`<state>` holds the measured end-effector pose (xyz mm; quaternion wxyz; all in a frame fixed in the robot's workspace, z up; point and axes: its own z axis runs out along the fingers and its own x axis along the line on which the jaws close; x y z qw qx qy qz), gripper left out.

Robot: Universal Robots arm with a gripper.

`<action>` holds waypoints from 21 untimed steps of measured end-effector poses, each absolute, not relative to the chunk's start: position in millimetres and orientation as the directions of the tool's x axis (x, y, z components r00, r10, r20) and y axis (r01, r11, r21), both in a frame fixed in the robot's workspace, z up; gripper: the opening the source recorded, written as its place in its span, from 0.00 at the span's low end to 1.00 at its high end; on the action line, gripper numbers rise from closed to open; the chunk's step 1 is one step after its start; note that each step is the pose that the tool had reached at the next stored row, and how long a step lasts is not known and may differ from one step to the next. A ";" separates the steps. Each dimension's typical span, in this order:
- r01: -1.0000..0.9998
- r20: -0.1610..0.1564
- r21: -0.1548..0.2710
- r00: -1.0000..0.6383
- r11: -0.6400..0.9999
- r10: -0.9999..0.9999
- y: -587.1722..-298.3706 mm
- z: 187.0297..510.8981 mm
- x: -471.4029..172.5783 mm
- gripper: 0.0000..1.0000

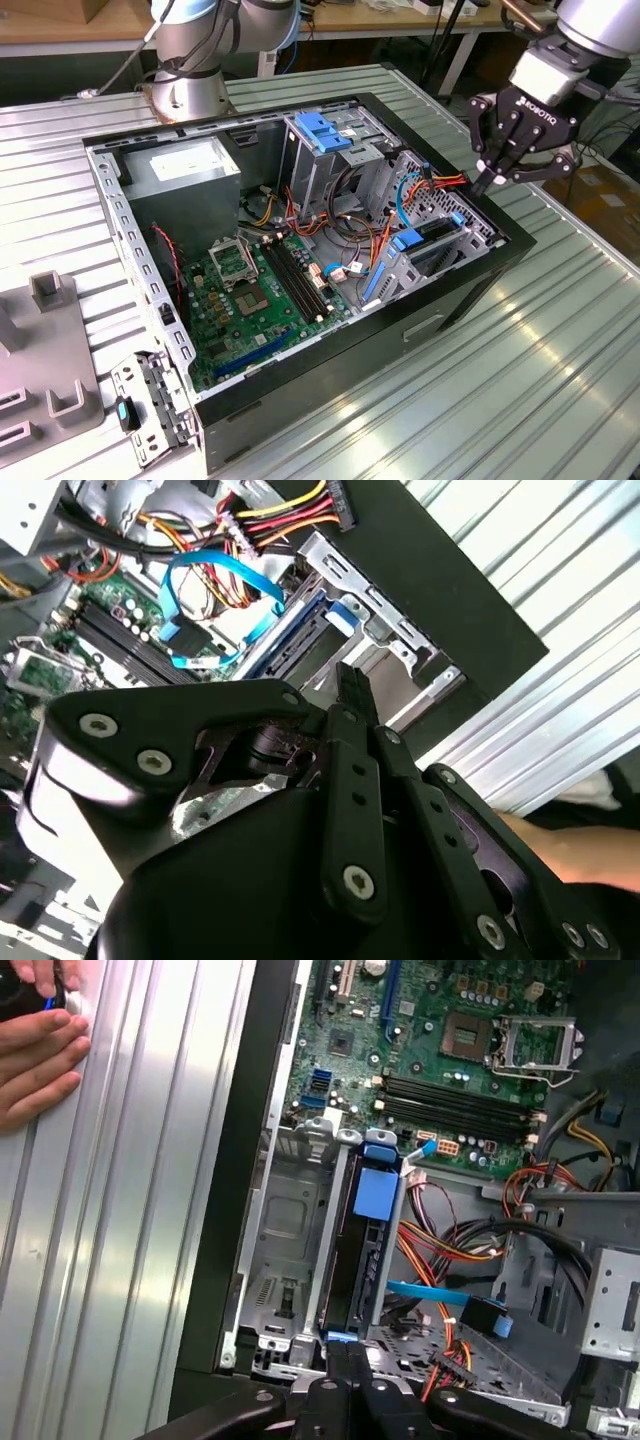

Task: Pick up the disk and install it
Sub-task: 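Insert the first disk wire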

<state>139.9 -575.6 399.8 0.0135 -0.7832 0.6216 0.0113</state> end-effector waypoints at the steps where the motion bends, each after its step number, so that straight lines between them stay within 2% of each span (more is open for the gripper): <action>1: -0.972 -0.034 -0.007 0.235 -0.235 -0.971 -575.6 399.9 141.3 0.11; 21: -0.966 -0.034 -0.007 0.260 -0.260 -0.965 -546.7 399.8 171.8 0.11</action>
